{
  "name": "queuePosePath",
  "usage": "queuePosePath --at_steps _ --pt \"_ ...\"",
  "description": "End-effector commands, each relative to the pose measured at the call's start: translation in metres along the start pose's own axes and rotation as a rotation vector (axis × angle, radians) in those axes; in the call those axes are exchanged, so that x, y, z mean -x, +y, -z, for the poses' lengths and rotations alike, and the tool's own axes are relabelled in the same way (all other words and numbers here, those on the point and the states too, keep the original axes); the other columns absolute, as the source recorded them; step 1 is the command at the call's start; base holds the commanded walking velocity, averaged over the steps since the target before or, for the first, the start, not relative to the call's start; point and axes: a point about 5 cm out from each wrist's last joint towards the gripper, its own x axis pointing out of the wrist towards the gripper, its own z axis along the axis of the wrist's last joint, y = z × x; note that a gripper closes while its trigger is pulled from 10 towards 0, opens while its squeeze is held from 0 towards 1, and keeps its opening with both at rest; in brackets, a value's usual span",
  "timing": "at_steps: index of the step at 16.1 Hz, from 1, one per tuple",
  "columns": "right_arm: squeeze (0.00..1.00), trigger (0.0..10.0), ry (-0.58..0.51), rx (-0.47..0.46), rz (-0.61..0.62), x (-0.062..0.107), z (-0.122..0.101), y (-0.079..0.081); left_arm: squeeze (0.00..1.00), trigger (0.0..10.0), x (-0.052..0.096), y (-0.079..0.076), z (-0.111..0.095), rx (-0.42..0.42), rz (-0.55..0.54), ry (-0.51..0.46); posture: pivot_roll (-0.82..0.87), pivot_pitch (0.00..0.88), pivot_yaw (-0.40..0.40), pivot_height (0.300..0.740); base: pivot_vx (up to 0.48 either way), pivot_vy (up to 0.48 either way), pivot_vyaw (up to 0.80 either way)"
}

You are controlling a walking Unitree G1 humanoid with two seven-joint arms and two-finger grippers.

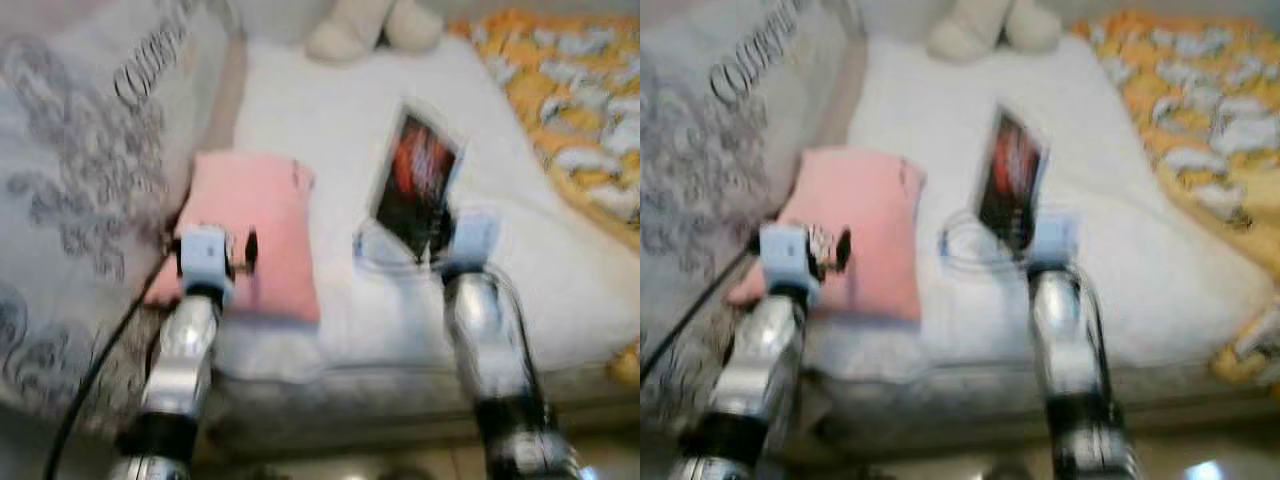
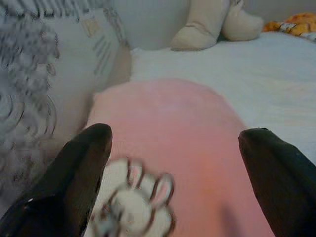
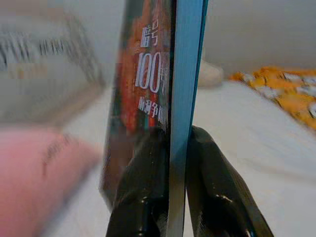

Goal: Clean up the room

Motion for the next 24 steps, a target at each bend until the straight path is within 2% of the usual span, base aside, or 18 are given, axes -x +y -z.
queuePosePath --at_steps 1,4,5,6,8,9,10,11,12,13,15,17,20,24 --pt "0.00 0.0 -0.062 -0.055 0.056 -0.012 -0.020 -0.017 0.00 10.0 -0.002 -0.010 -0.007 0.008 0.035 -0.020 -0.11 0.000 0.053 0.723 0.000 0.000 0.00" --pt "0.00 0.0 0.077 -0.297 0.088 -0.028 -0.004 -0.019 0.00 10.0 -0.002 -0.009 -0.009 0.006 0.037 -0.024 -0.09 0.000 0.059 0.723 0.000 0.000 0.00" --pt "0.00 0.0 0.169 -0.469 0.091 -0.035 0.008 -0.012 0.00 10.0 0.000 -0.009 -0.010 0.002 0.041 -0.024 -0.08 0.000 0.063 0.723 0.000 0.000 0.00" --pt "0.00 0.0 0.258 -0.583 0.071 -0.041 0.018 0.000 0.00 10.0 0.002 -0.009 -0.011 -0.008 0.044 -0.024 -0.06 0.000 0.064 0.723 0.000 0.000 0.00" --pt "0.00 0.0 0.302 -0.695 -0.036 -0.055 0.012 0.028 0.00 10.0 0.009 -0.006 -0.013 -0.037 0.050 -0.020 0.00 0.012 0.058 0.723 0.000 0.000 0.00" --pt "0.00 0.0 0.300 -0.764 -0.055 -0.059 0.009 0.033 0.00 10.0 0.012 -0.005 -0.015 -0.063 0.056 -0.026 0.01 0.015 0.054 0.723 0.000 0.000 0.00" --pt "0.00 0.0 0.272 -0.810 0.011 -0.061 0.009 0.024 0.00 10.0 0.013 -0.002 -0.017 -0.083 0.051 -0.035 0.03 0.021 0.050 0.723 0.000 0.000 0.00" --pt "0.00 0.0 0.251 -0.809 0.097 -0.060 0.012 0.013 0.00 10.0 0.014 0.000 -0.018 -0.084 0.042 -0.038 0.04 0.027 0.048 0.723 0.000 0.000 0.00" --pt "0.00 0.0 0.237 -0.755 0.229 -0.051 0.023 -0.005 0.00 10.0 0.015 0.004 -0.019 -0.088 0.027 -0.037 0.05 0.040 0.048 0.723 0.000 0.000 0.00" --pt "0.00 0.0 0.236 -0.683 0.306 -0.043 0.031 -0.014 0.00 10.0 0.018 0.007 -0.020 -0.094 0.019 -0.034 0.06 0.046 0.049 0.723 0.000 0.000 0.00" --pt "0.00 0.0 0.238 -0.673 0.318 -0.037 0.038 -0.012 0.00 10.0 0.020 0.009 -0.021 -0.106 0.019 -0.032 0.05 0.056 0.057 0.723 0.000 0.000 0.00" --pt "0.00 0.0 0.271 -0.780 0.409 -0.021 0.057 -0.010 0.00 10.0 0.021 0.007 -0.022 -0.122 0.039 -0.029 0.04 0.061 0.068 0.723 0.000 0.000 0.00" --pt "0.00 0.0 0.329 -0.742 0.498 -0.005 0.073 -0.012 0.00 10.0 0.018 0.002 -0.024 -0.137 0.064 -0.036 0.02 0.067 0.078 0.723 0.000 0.000 0.00" --pt "0.00 0.0 0.420 -0.765 0.570 0.012 0.092 -0.009 0.00 10.0 0.018 0.002 -0.025 -0.149 0.082 -0.040 0.03 0.075 0.087 0.723 0.000 0.000 0.00"
